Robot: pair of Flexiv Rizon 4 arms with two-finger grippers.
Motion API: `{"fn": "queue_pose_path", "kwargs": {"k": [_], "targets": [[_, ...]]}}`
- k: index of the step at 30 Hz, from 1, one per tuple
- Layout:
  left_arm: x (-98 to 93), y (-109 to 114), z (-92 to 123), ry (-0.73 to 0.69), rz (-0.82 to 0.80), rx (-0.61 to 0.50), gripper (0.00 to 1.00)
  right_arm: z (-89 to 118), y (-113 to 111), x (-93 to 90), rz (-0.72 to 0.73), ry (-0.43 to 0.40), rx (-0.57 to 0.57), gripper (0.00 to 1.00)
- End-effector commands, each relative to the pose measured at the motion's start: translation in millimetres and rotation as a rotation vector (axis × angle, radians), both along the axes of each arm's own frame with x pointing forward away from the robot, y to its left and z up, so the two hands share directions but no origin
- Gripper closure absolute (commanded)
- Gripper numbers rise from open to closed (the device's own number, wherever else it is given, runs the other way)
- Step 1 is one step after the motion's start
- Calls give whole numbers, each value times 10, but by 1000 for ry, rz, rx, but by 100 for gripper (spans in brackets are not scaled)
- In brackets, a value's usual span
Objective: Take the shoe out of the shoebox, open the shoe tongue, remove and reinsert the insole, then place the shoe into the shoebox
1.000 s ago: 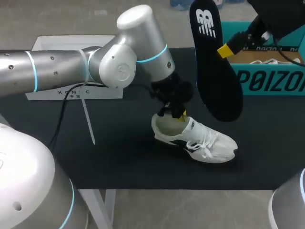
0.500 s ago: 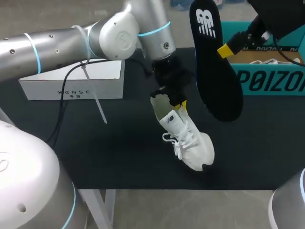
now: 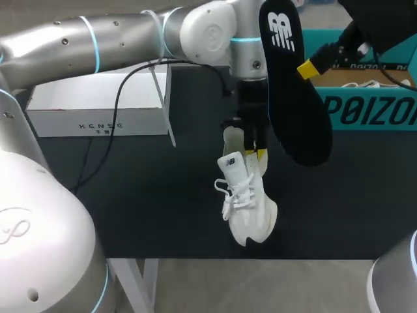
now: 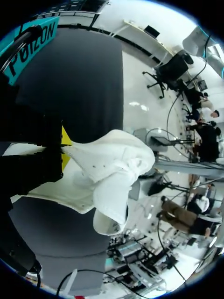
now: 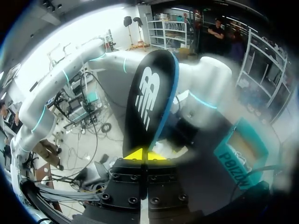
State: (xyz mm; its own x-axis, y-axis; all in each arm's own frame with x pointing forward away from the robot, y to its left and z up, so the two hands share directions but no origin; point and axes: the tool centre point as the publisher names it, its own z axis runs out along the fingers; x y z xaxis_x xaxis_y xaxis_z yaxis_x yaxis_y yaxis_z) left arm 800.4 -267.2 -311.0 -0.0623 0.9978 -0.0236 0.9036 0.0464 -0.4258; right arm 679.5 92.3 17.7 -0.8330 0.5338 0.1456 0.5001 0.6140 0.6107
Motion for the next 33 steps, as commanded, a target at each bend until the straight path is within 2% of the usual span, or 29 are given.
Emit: {"fn": "queue_pose_path", "kwargs": {"k": [1,7,13,24,33], "targets": [[27,-119,-82,-32,-345,218,100,5,13,18,0,4,-3,100],[15,-205,-198,-137,-359,213,100,5,13,18,0,4,-3,100],[81,-209,-226,-168,-307,244,100,5,13,18,0,4,-3,100],[231,-163,-150,-167,-210,237,100,5,13,18,0,4,-3,100],[334,-183,-239,-170,-186,232,100,5,13,18,0,4,-3,100]]}}
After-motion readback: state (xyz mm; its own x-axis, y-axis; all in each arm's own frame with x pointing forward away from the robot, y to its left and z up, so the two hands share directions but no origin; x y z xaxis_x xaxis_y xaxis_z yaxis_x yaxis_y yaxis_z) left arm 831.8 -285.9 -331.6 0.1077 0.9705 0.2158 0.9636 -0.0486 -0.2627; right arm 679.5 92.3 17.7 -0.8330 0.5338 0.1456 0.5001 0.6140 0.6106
